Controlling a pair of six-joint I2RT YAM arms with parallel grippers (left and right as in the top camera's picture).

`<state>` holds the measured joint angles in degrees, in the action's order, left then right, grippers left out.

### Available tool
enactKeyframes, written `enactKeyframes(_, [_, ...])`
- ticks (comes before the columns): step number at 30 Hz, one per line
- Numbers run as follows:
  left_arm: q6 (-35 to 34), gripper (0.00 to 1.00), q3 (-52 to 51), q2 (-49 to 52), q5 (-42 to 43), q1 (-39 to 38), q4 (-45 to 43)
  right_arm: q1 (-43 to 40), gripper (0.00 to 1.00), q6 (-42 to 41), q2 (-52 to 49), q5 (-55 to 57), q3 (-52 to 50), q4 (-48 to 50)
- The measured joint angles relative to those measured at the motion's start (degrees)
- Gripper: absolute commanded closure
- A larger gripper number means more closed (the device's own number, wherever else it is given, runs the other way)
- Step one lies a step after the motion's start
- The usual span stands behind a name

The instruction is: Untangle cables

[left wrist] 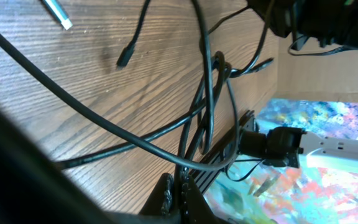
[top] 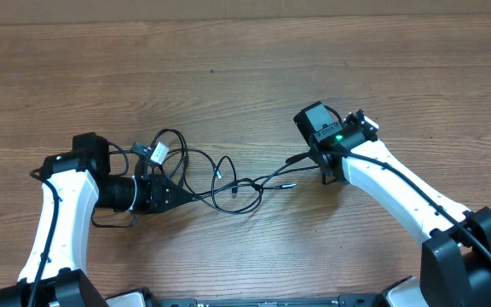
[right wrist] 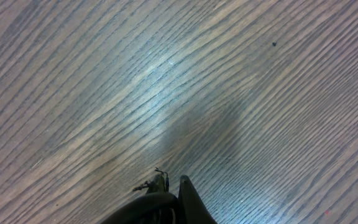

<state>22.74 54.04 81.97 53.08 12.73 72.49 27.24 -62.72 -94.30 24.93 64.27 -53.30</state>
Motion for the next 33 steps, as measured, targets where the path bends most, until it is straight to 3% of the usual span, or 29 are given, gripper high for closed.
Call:
enactKeyframes(6, [-3.4, 0.96, 0.0, 0.0, -6.1, 0.0, -1.2, 0.0, 0.96, 0.0, 0.0, 0.1, 0.0, -0.4])
enactKeyframes(15, [-28.3, 0.96, 0.0, 0.0, -25.0, -0.3, -5.4, -0.1, 0.96, -1.4, 0.0, -0.9, 0.0, 0.1])
enactKeyframes(22, [-37.7, 0.96, 0.0, 0.0, -28.2, -0.4, -5.9, -0.1, 0.96, -1.7, 0.0, -2.1, 0.0, 0.8])
enactKeyframes(23, [-38.2, 0.96, 0.0, 0.0, -28.4, -0.4, -6.0, -0.1, 0.94, -1.8, 0.0, -2.3, 0.0, 1.2])
enactKeyframes(26, [-39.4, 0.96, 0.0, 0.0, -29.6, -0.4, -6.3, -0.1, 0.65, -2.2, 0.0, -1.8, 0.0, 1.3])
enactKeyframes(33, [-40.7, 0.96, 0.0, 0.0, -34.1, -0.3, -6.3, -1.4, 0.57, -2.7, 0.0, 3.0, 0.0, -2.9])
